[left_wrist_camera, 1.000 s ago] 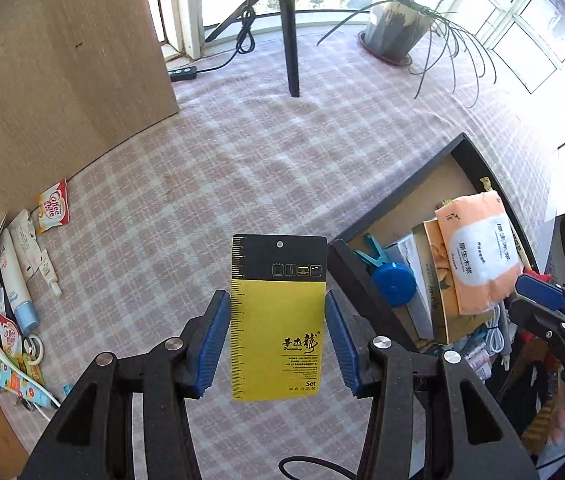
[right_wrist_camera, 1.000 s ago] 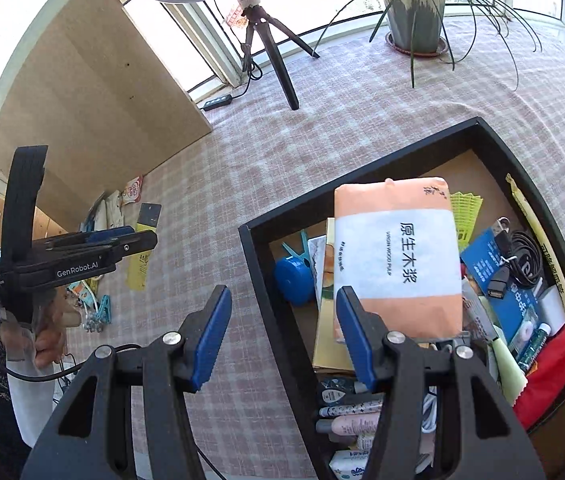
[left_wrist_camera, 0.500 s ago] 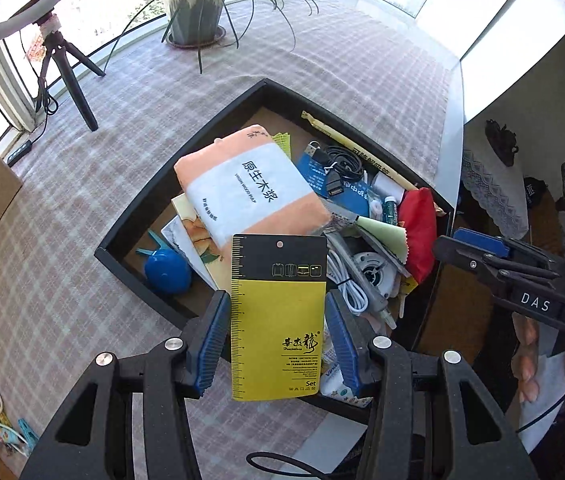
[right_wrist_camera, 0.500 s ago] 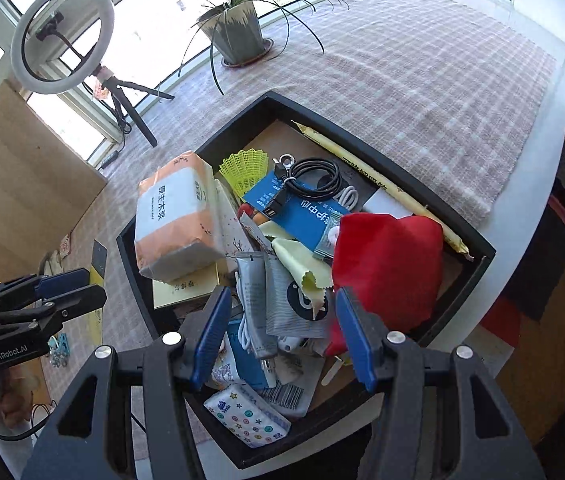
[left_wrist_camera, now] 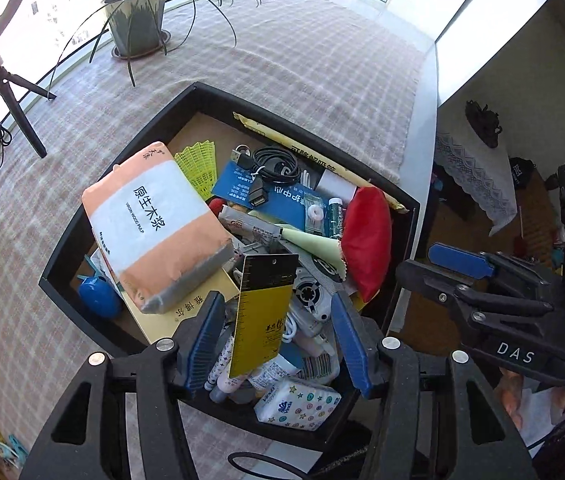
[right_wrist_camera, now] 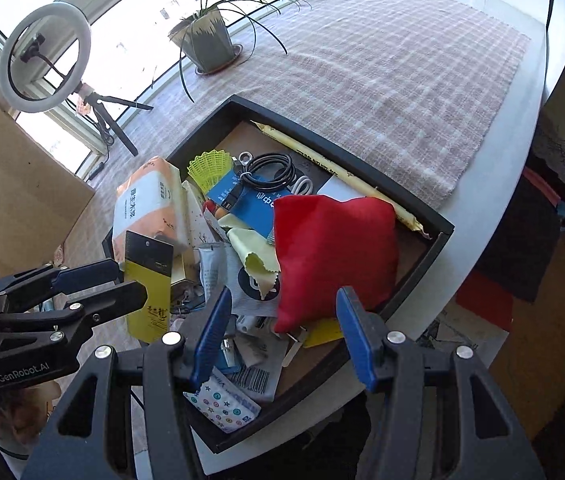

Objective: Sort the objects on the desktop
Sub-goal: 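Carry the yellow ruler card into the black tray and open the left gripper, then move both grippers to the white AQUA sunscreen bottle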

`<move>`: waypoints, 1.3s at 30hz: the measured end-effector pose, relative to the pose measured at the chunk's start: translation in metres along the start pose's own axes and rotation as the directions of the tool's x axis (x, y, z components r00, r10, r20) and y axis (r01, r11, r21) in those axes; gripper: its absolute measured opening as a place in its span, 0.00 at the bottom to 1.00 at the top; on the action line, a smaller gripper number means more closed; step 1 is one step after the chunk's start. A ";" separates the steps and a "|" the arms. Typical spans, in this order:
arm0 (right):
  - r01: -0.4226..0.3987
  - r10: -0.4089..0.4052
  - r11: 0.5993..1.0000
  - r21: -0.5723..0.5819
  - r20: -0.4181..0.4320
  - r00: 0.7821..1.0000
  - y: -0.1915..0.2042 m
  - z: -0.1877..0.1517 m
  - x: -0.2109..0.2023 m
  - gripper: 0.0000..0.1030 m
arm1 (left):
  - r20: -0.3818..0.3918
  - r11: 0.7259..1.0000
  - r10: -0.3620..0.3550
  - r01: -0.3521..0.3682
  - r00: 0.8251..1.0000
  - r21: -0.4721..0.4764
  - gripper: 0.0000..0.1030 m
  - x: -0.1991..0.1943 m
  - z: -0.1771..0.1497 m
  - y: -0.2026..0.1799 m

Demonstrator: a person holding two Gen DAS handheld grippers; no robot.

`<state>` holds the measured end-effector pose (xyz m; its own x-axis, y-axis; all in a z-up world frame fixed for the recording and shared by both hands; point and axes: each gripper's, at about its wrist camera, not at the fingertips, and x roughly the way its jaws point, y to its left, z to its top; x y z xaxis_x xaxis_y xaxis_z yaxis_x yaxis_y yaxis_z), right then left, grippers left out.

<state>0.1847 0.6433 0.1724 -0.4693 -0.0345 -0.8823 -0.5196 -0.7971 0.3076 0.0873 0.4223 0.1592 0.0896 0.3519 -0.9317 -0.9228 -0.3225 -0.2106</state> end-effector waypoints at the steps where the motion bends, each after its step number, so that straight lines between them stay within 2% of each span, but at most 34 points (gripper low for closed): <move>1: -0.004 0.004 1.000 -0.006 -0.001 1.000 0.002 -0.001 0.000 0.52 | -0.001 1.000 0.001 -0.001 1.000 -0.005 0.52 0.000 -0.001 0.000; 6: -0.015 0.015 0.999 -0.038 -0.013 1.000 0.015 -0.001 0.004 0.52 | 0.024 0.999 0.000 0.001 1.000 -0.049 0.52 -0.009 -0.011 0.016; 11: -0.037 0.035 0.995 -0.095 -0.026 0.999 0.041 0.004 0.009 0.53 | 0.061 0.989 0.031 -0.021 0.998 -0.145 0.51 -0.027 -0.031 0.056; 17: -0.084 0.072 0.974 -0.212 -0.063 0.995 0.099 0.011 0.028 0.53 | 0.081 0.947 0.106 -0.076 0.991 -0.312 0.50 -0.053 -0.071 0.132; 21: -0.121 0.098 0.943 -0.309 -0.089 0.991 0.150 0.012 0.044 0.53 | 0.085 0.891 0.171 -0.117 0.982 -0.440 0.50 -0.074 -0.105 0.191; 24: -0.149 0.114 0.908 -0.390 -0.113 0.987 0.195 0.010 0.056 0.53 | 0.089 0.838 0.237 -0.157 0.968 -0.523 0.50 -0.093 -0.130 0.233; 27: -0.166 0.119 0.865 -0.473 -0.128 0.985 0.243 0.009 0.068 0.53 | 0.075 0.785 0.299 -0.201 0.951 -0.586 0.50 -0.107 -0.154 0.274; 34: -0.201 0.127 0.754 -0.625 -0.162 0.979 0.360 0.003 0.105 0.53 | 0.056 0.654 0.387 -0.231 0.920 -0.720 0.51 -0.129 -0.205 0.369; 36: -0.213 0.127 0.728 -0.651 -0.178 0.976 0.393 0.001 0.121 0.53 | 0.054 0.620 0.394 -0.222 0.917 -0.753 0.51 -0.129 -0.218 0.397; 39: -0.266 0.143 0.700 -0.663 -0.235 0.961 0.439 -0.003 0.146 0.53 | 0.048 0.571 0.384 -0.196 0.922 -0.797 0.52 -0.125 -0.234 0.440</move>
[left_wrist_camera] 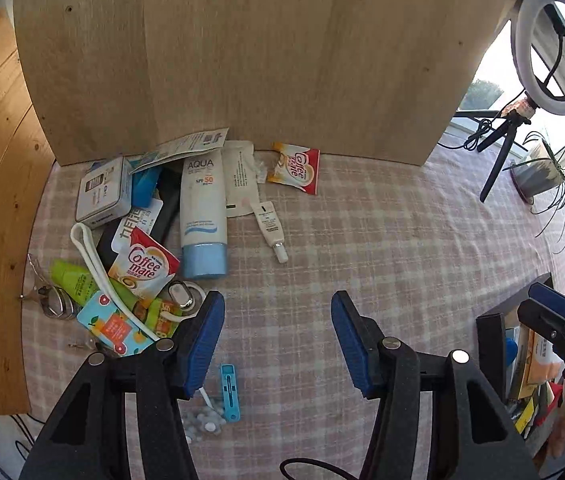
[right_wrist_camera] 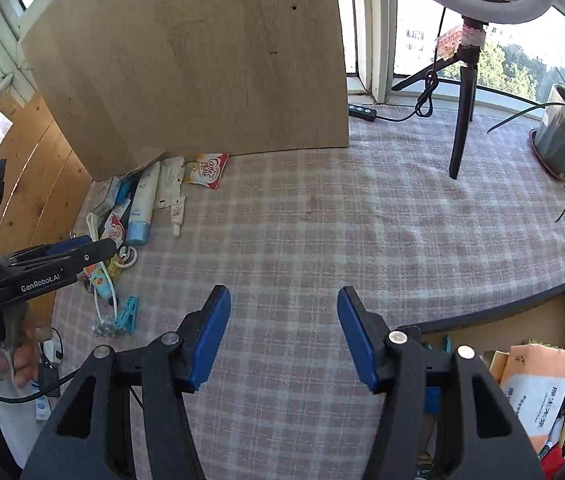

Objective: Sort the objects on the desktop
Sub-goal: 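Move both grippers to the white AQUA sunscreen bottle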

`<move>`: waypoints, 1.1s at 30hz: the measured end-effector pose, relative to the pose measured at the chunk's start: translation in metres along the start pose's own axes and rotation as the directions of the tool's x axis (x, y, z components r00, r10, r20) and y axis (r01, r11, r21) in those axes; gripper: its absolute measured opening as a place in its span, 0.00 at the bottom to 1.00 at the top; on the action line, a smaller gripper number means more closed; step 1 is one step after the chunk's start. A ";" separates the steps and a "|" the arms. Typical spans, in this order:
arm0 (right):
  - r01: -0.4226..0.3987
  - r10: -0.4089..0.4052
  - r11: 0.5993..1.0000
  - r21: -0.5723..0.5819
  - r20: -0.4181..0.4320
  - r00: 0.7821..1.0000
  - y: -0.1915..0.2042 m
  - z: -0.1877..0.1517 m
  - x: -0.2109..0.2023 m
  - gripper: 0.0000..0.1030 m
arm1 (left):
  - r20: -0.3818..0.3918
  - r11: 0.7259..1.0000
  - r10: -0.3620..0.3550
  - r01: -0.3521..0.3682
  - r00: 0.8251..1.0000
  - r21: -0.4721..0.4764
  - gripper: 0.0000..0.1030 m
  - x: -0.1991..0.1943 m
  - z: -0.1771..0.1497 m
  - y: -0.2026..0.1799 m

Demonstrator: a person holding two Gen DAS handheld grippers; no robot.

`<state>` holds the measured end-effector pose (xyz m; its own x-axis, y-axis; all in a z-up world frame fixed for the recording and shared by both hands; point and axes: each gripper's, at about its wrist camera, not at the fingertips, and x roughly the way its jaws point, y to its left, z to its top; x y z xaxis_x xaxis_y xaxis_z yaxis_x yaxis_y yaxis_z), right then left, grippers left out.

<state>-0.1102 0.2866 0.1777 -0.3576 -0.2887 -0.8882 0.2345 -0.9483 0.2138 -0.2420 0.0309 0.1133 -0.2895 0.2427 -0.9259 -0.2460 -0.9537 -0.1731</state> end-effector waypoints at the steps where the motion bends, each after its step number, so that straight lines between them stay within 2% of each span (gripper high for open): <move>1: -0.028 0.028 1.000 -0.004 -0.016 0.999 0.008 0.009 0.011 0.53 | -0.011 1.000 -0.004 0.003 1.000 -0.021 0.52 0.008 0.007 0.011; 4: -0.063 0.062 0.998 -0.011 -0.052 0.997 0.028 0.033 0.045 0.53 | -0.053 0.996 -0.011 0.006 0.999 -0.093 0.52 0.033 0.024 0.040; 7: -0.097 0.095 0.995 -0.019 -0.071 0.993 0.045 0.053 0.075 0.53 | -0.063 0.989 -0.026 0.016 0.998 -0.148 0.52 0.050 0.037 0.062; 13: -0.183 0.182 0.983 0.010 -0.133 0.974 0.067 0.079 0.125 0.53 | -0.093 0.989 -0.016 0.002 0.996 -0.149 0.52 0.087 0.051 0.075; 15: -0.193 0.195 0.981 0.026 -0.146 0.970 0.069 0.083 0.137 0.52 | -0.102 0.986 -0.038 0.021 0.994 -0.163 0.52 0.099 0.052 0.078; 19: -0.225 0.233 0.972 0.069 -0.171 0.957 0.068 0.086 0.158 0.50 | -0.125 0.980 -0.093 0.069 0.988 -0.187 0.43 0.117 0.045 0.077; 25: -0.254 0.270 0.962 0.104 -0.201 0.942 0.071 0.085 0.181 0.44 | -0.099 0.985 -0.084 0.067 0.992 -0.162 0.43 0.121 0.029 0.059; 28: -0.264 0.277 0.960 0.091 -0.214 0.937 0.077 0.080 0.189 0.41 | -0.086 0.979 -0.112 0.095 0.990 -0.180 0.42 0.121 0.018 0.051; 33: -0.268 0.272 0.962 0.052 -0.227 0.935 0.083 0.065 0.195 0.41 | -0.053 0.978 -0.114 0.103 0.992 -0.184 0.42 0.118 -0.006 0.030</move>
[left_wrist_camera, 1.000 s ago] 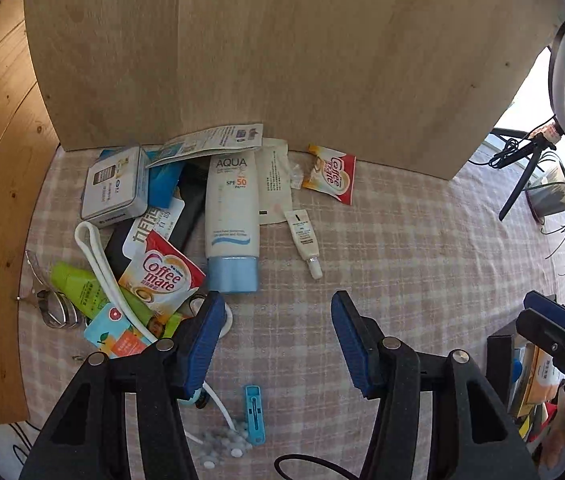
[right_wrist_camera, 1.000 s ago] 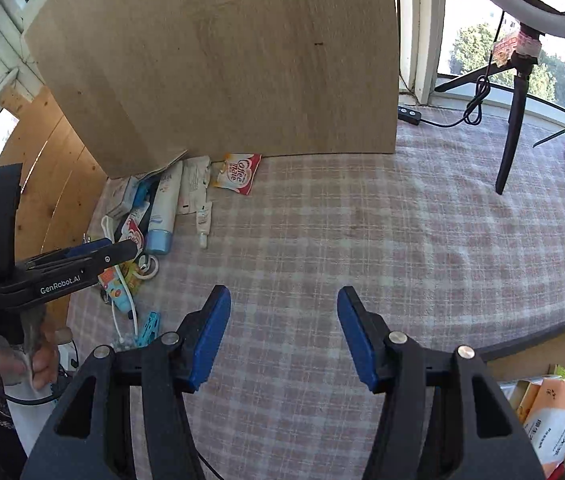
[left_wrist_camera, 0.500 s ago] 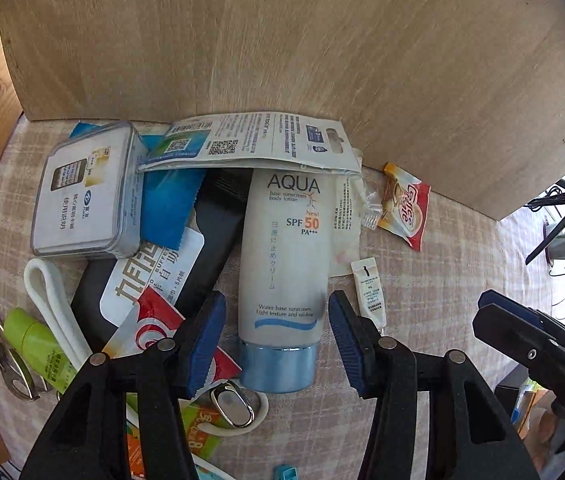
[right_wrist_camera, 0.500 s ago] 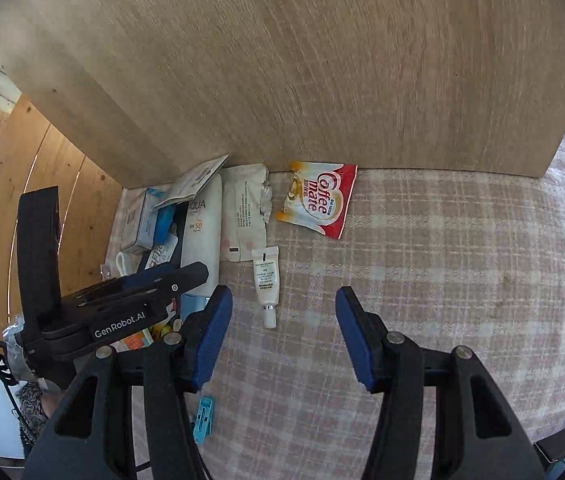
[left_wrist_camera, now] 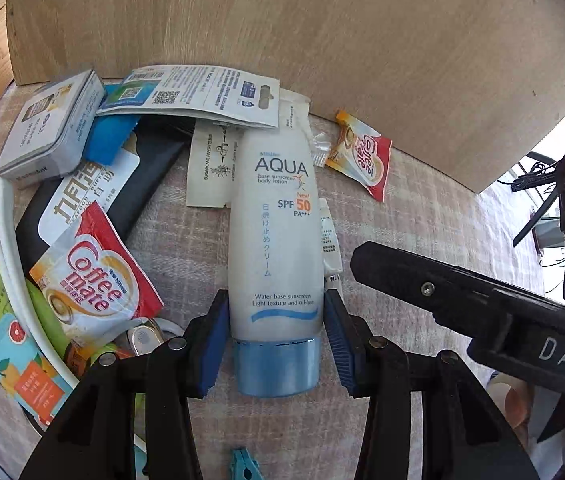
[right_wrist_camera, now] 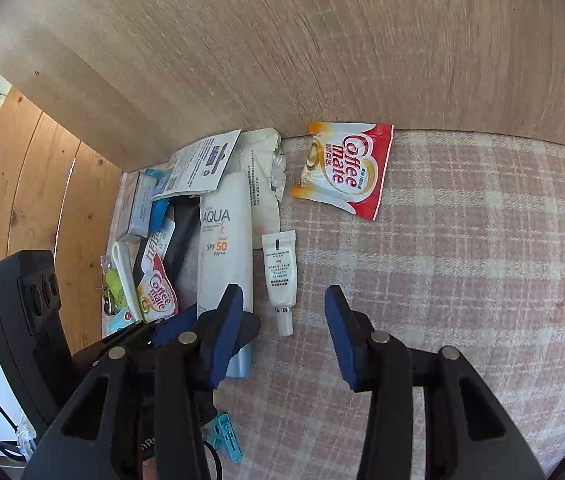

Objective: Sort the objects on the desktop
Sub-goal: 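Move both grippers to the white AQUA sunscreen bottle, then grasp the AQUA bottle with the left gripper while the right clamps it too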

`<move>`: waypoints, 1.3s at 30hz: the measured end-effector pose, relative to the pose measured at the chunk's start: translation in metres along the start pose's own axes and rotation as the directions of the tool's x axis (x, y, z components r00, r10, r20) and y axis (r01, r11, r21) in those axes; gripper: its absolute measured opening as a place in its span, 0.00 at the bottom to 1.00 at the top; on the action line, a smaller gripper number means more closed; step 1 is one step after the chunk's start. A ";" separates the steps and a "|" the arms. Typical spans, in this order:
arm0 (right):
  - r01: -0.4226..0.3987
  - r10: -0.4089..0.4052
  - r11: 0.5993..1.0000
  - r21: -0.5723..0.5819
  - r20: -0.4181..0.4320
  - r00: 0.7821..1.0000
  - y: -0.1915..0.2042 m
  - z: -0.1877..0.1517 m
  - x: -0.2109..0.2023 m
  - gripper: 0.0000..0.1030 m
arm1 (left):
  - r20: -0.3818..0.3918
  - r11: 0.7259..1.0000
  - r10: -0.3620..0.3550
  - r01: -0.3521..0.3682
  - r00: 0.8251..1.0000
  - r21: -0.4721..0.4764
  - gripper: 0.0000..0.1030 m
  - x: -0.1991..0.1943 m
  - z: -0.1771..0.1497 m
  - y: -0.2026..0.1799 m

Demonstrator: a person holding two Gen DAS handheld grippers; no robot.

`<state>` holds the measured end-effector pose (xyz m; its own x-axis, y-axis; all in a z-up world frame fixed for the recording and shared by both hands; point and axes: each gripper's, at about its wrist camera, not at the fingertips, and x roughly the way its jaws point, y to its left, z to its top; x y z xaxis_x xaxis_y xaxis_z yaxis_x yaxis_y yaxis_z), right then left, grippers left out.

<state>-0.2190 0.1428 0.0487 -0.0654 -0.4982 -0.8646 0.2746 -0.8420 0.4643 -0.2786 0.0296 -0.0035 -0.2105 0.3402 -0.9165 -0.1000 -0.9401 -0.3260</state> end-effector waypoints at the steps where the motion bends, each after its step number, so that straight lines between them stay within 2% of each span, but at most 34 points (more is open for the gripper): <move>1: 0.005 -0.005 1.000 -0.009 -0.006 1.000 0.000 -0.004 0.002 0.40 | 0.002 1.000 -0.005 0.005 1.000 -0.001 0.42 0.000 -0.006 -0.003; 7: 0.014 -0.014 0.998 -0.060 -0.006 1.000 -0.003 -0.026 0.004 0.37 | 0.039 1.000 0.012 -0.012 0.999 0.004 0.42 0.002 -0.034 -0.018; 14: -0.052 0.052 0.996 -0.069 0.002 0.999 0.004 -0.042 0.002 0.37 | 0.052 1.000 -0.024 0.025 0.998 -0.017 0.41 0.004 -0.042 -0.022; 20: 0.003 -0.002 0.988 -0.157 0.007 1.000 0.022 -0.045 0.002 0.37 | 0.061 0.999 -0.049 0.050 0.997 -0.021 0.41 0.005 -0.045 -0.019; 21: 0.018 -0.016 0.986 -0.167 0.013 1.000 0.026 -0.045 0.003 0.37 | 0.063 0.998 -0.057 0.060 0.996 -0.031 0.42 -0.005 -0.051 -0.004; 24: 0.047 -0.041 0.980 -0.193 0.035 0.999 0.034 -0.048 0.005 0.38 | 0.060 0.995 -0.087 0.090 0.994 -0.051 0.41 -0.004 -0.050 0.001; 32: 0.030 -0.025 0.983 -0.181 0.029 0.999 0.029 -0.058 0.002 0.37 | 0.041 0.995 -0.091 0.092 0.995 -0.029 0.41 -0.017 -0.062 -0.005; 39: 0.007 0.002 0.991 -0.131 0.066 0.998 0.013 -0.082 -0.037 0.36 | 0.038 0.992 -0.126 0.125 0.991 0.031 0.41 -0.035 -0.079 -0.033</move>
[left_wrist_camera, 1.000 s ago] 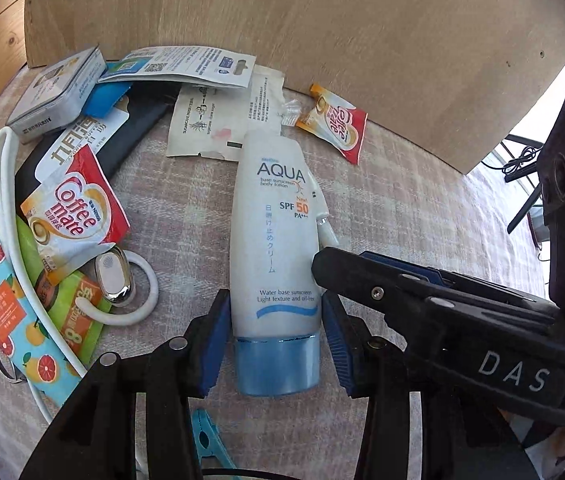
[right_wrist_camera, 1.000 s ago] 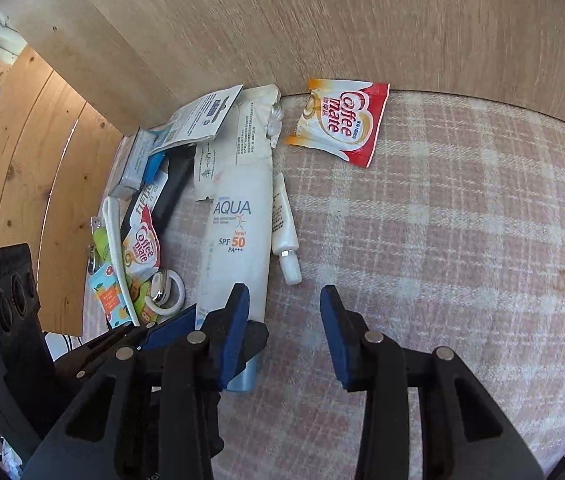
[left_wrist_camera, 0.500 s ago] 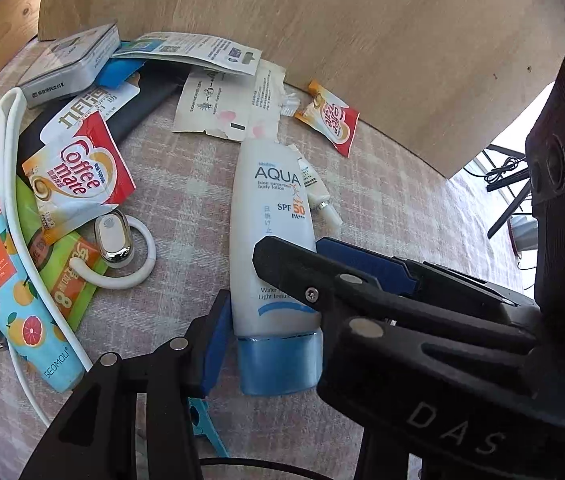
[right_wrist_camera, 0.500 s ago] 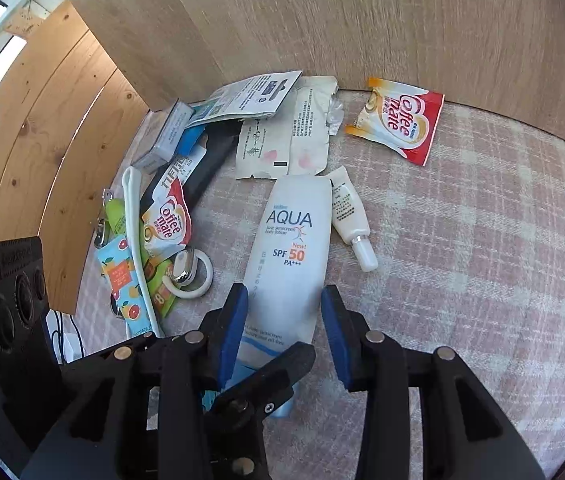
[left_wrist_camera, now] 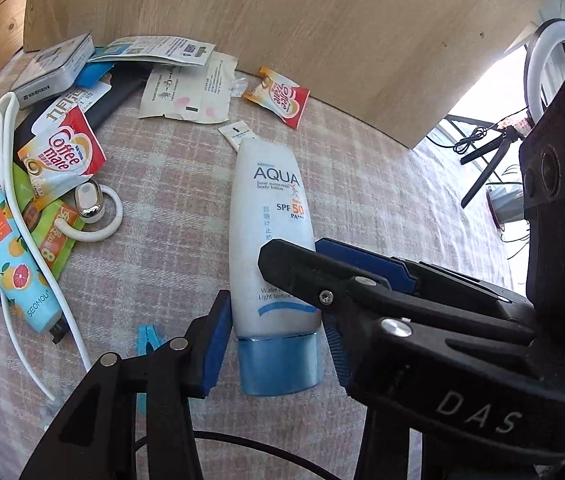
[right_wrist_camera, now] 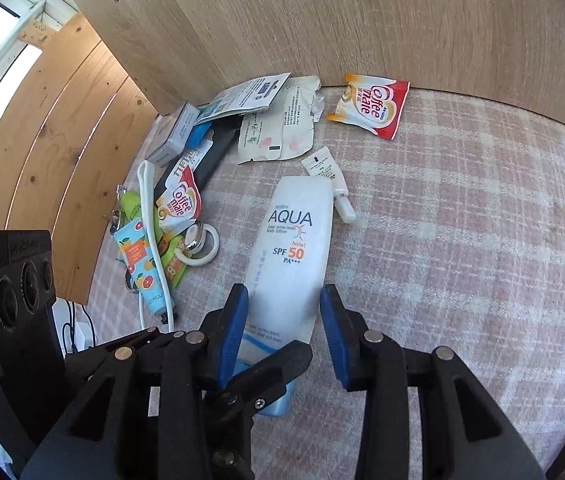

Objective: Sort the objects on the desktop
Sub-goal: 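Grasp the AQUA bottle with the left gripper while the right clamps it too, then carry the AQUA bottle into the black tray and open both grippers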

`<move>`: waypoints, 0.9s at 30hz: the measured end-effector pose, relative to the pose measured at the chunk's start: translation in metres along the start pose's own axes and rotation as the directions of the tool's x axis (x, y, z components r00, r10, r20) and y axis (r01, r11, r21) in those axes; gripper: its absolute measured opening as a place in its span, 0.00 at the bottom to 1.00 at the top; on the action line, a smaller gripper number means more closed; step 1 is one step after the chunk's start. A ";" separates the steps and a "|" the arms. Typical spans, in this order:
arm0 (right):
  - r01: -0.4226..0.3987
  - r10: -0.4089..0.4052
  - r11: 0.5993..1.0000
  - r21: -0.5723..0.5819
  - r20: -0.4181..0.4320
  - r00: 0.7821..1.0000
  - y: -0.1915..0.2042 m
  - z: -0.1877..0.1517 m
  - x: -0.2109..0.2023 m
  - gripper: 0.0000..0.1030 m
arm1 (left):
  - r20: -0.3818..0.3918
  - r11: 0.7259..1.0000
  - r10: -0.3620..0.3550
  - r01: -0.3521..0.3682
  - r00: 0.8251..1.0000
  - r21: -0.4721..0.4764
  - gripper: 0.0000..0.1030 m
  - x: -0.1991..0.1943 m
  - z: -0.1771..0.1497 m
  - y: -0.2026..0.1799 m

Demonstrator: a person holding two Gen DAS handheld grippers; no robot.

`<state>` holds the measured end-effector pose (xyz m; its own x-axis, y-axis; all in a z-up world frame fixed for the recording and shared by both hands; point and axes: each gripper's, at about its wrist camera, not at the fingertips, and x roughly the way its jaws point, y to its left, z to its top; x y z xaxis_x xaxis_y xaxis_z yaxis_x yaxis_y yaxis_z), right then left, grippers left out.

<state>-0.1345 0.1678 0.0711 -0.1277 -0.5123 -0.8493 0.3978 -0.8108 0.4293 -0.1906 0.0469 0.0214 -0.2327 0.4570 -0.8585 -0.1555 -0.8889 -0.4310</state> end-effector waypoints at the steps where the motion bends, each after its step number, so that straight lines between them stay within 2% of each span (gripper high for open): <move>1: 0.002 -0.002 1.000 0.011 0.009 1.000 -0.003 -0.004 -0.009 0.36 | -0.001 1.000 -0.007 0.007 1.000 0.014 0.41 -0.002 -0.002 -0.008; 6: 0.021 -0.026 0.998 0.065 0.086 0.996 -0.019 -0.031 -0.065 0.36 | -0.006 0.993 -0.041 0.042 0.999 0.113 0.41 -0.018 -0.018 -0.056; 11: 0.042 -0.067 0.988 0.148 0.168 0.983 -0.043 -0.065 -0.127 0.36 | -0.033 0.971 -0.091 0.096 0.995 0.219 0.41 -0.031 -0.039 -0.117; 19: 0.074 -0.158 0.956 0.285 0.285 0.945 -0.100 -0.137 -0.231 0.36 | -0.098 0.903 -0.140 0.168 0.985 0.395 0.41 -0.031 -0.085 -0.233; 23: 0.091 -0.193 0.944 0.318 0.306 0.932 -0.132 -0.170 -0.274 0.36 | -0.123 0.869 -0.164 0.202 0.979 0.452 0.41 -0.024 -0.113 -0.290; 27: 0.122 -0.239 0.930 0.347 0.317 0.918 -0.165 -0.199 -0.312 0.36 | -0.140 0.846 -0.179 0.225 0.974 0.484 0.41 -0.016 -0.138 -0.341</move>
<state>0.0206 0.5178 0.2041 -0.5005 -0.3663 -0.7844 0.0391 -0.9147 0.4022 -0.0016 0.3379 0.1434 -0.0647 0.5997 -0.7976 -0.6481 -0.6330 -0.4234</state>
